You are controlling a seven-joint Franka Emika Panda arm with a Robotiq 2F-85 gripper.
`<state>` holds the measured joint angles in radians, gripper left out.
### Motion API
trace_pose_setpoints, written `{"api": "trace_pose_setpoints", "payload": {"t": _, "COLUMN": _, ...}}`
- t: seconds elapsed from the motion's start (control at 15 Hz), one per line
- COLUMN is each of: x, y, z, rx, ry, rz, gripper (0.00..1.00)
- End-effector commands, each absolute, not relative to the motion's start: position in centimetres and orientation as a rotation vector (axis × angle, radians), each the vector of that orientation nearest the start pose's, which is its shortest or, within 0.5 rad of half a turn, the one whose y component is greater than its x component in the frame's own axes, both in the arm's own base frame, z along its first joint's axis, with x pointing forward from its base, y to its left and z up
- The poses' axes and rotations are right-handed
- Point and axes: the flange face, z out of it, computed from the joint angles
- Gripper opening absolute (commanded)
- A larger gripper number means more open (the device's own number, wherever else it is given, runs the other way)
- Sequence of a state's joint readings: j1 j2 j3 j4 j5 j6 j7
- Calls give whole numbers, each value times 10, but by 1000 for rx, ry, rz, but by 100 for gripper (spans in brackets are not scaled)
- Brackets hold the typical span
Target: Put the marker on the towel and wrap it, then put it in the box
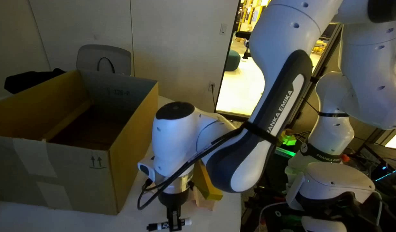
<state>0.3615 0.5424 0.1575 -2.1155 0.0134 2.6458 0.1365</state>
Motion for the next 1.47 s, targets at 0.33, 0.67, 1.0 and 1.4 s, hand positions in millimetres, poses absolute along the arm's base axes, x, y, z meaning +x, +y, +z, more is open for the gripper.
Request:
{"api": "trace_pose_setpoints", "payload": {"t": 0.33, "x": 497, "y": 166, "z": 200, "rx": -3066, "ry": -228, "rz": 22, "gripper": 5}}
{"api": "trace_pose_setpoints", "payload": {"t": 0.67, "x": 518, "y": 88, "z": 162, "rx": -3111, "ry": 50, "rz": 59, "gripper": 5}}
{"api": "trace_pose_setpoints", "payload": {"t": 1.0, "x": 520, "y": 39, "z": 129, "rx": -3155, "ry": 232, "rz": 128, "gripper": 5}}
{"api": "trace_pose_setpoints", "payload": {"t": 1.4, "x": 522, "y": 38, "z": 120, "rx": -3162, "ry": 265, "rz": 140, "gripper": 47}}
